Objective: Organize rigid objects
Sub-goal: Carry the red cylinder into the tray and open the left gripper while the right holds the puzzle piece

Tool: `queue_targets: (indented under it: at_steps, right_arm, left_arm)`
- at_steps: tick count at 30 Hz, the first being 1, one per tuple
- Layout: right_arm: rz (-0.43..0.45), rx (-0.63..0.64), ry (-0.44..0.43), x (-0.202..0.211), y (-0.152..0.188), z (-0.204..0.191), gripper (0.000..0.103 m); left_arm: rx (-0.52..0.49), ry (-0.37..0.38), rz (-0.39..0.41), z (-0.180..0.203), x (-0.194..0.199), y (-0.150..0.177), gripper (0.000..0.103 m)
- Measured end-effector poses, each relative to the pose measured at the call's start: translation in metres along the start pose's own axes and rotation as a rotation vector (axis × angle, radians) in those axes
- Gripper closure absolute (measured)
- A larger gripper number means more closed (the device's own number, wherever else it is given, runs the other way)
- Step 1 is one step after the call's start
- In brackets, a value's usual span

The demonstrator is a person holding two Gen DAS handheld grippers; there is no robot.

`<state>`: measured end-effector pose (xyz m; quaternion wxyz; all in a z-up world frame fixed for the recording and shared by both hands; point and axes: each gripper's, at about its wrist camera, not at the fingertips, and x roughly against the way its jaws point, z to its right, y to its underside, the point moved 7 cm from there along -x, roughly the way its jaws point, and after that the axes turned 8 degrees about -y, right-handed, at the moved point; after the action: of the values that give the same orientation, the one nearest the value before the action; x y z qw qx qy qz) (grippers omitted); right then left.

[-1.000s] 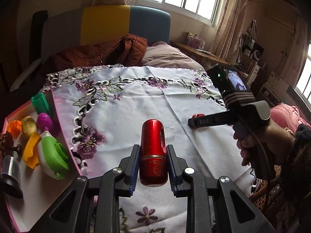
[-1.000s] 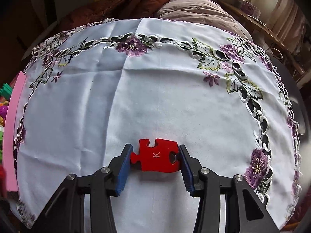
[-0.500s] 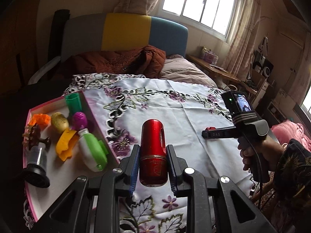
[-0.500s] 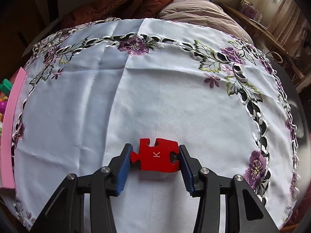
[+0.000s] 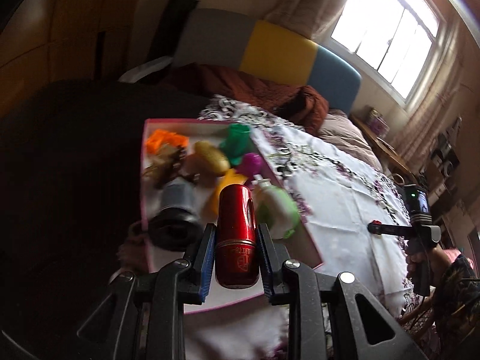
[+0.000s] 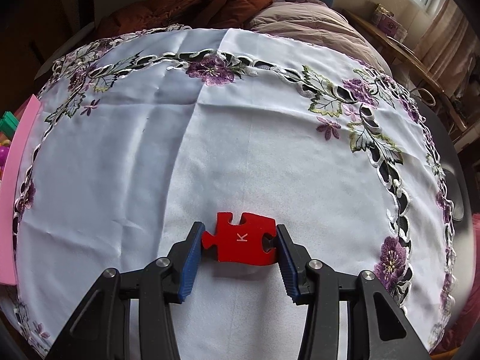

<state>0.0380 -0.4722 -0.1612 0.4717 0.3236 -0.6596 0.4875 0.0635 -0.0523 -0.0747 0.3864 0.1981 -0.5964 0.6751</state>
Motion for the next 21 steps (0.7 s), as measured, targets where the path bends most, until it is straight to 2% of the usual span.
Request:
queue_targets:
  at_steps: [4,12,14,18,21]
  right_arm:
    - [0.000,0.006,0.003,0.000,0.000,0.000,0.056]
    - [-0.001,0.008,0.002,0.001,0.001,-0.001,0.056]
    - [-0.001,0.009,0.003,0.001,0.001,-0.001,0.056]
    - [-0.001,0.007,0.001,0.001,0.001,-0.001,0.056]
    - [-0.002,0.008,0.001,0.001,0.001,0.000,0.056]
  left_arm:
    - [-0.001,-0.018,-0.019,-0.017,-0.004,0.009,0.077]
    - [-0.151,-0.016,-0.053,0.002,-0.030,0.012,0.077]
    - [-0.176,-0.046,-0.050,0.002,-0.038,0.012,0.077]
    - [-0.168,-0.038,-0.105,0.000,-0.051,0.022,0.075]
    - [-0.169,-0.045,-0.107,-0.004,-0.049,0.029,0.074]
